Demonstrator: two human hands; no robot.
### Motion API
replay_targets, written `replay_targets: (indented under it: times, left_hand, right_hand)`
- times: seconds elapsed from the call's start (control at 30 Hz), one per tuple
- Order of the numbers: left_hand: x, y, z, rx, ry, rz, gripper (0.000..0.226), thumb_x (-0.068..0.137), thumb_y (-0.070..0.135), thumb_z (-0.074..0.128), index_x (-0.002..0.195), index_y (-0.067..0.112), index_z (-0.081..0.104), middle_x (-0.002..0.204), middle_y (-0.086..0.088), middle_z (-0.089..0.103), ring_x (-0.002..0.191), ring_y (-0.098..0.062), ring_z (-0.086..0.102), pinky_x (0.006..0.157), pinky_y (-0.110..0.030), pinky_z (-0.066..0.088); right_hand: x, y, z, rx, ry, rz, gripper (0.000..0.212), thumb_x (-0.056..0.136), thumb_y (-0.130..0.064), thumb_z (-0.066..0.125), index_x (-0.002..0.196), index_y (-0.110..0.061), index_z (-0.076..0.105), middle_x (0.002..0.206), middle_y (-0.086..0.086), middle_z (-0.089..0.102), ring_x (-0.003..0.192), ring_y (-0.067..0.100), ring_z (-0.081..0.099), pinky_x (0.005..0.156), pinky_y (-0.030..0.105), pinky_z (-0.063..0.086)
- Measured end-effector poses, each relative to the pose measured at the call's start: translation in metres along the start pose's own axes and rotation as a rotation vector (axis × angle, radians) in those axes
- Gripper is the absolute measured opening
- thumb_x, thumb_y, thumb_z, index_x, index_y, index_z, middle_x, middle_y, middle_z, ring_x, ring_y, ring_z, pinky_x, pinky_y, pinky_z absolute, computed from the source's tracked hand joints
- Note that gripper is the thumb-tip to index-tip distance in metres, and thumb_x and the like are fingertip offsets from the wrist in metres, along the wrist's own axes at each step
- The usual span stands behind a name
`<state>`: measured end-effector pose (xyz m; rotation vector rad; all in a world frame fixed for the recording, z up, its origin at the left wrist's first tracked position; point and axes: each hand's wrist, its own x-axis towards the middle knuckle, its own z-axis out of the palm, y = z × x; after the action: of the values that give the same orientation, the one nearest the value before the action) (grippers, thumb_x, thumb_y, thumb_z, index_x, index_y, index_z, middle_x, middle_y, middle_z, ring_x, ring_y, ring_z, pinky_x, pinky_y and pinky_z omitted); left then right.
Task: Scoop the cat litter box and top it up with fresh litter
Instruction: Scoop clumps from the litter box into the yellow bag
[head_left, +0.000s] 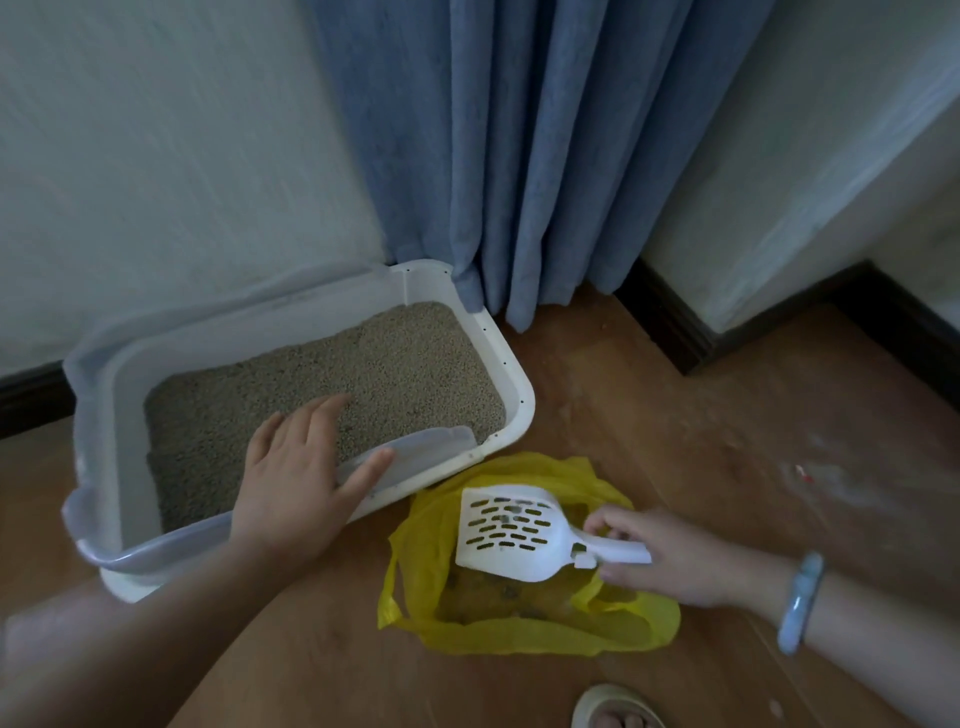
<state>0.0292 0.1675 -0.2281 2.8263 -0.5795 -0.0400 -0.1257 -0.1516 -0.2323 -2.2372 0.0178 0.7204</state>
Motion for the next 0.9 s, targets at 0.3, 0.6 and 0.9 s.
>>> replay_targets:
  times: [0.3,0.6,0.9]
  left_hand:
    - [0.000,0.000,0.000,0.013,-0.002,0.004,0.079,0.082,0.071,0.023,0.135,0.015,0.042,0.136,-0.006,0.051,0.130,-0.023,0.043,0.114,-0.040,0.016]
    - [0.000,0.000,-0.001,0.009,0.000,0.006,0.081,0.082,0.071,0.024,0.135,0.013,0.042,0.135,-0.007,0.052,0.129,-0.023,0.043,0.114,-0.040,0.016]
    - [0.000,0.000,-0.002,0.004,-0.003,0.001,0.082,0.081,0.071,0.023,0.135,0.012,0.042,0.135,-0.008,0.052,0.129,-0.023,0.043,0.113,-0.040,0.016]
  right_hand:
    - [-0.017,0.016,0.020,-0.683,0.338,-0.321,0.026,0.097,-0.043,0.030,0.110,-0.038,0.052,0.097,-0.014,0.056,0.085,0.006,0.053,0.076,0.021,0.036]
    - [-0.019,0.016,0.021,-0.789,0.482,-0.329,0.028,0.086,-0.036,0.047,0.113,-0.030,0.051,0.096,-0.010,0.062,0.083,0.014,0.059,0.073,0.025,0.034]
    - [-0.012,0.008,0.023,-0.675,0.472,-0.215,0.028,0.085,-0.045,0.043,0.110,-0.034,0.049,0.096,-0.016,0.063,0.087,0.007,0.056,0.076,0.024,0.036]
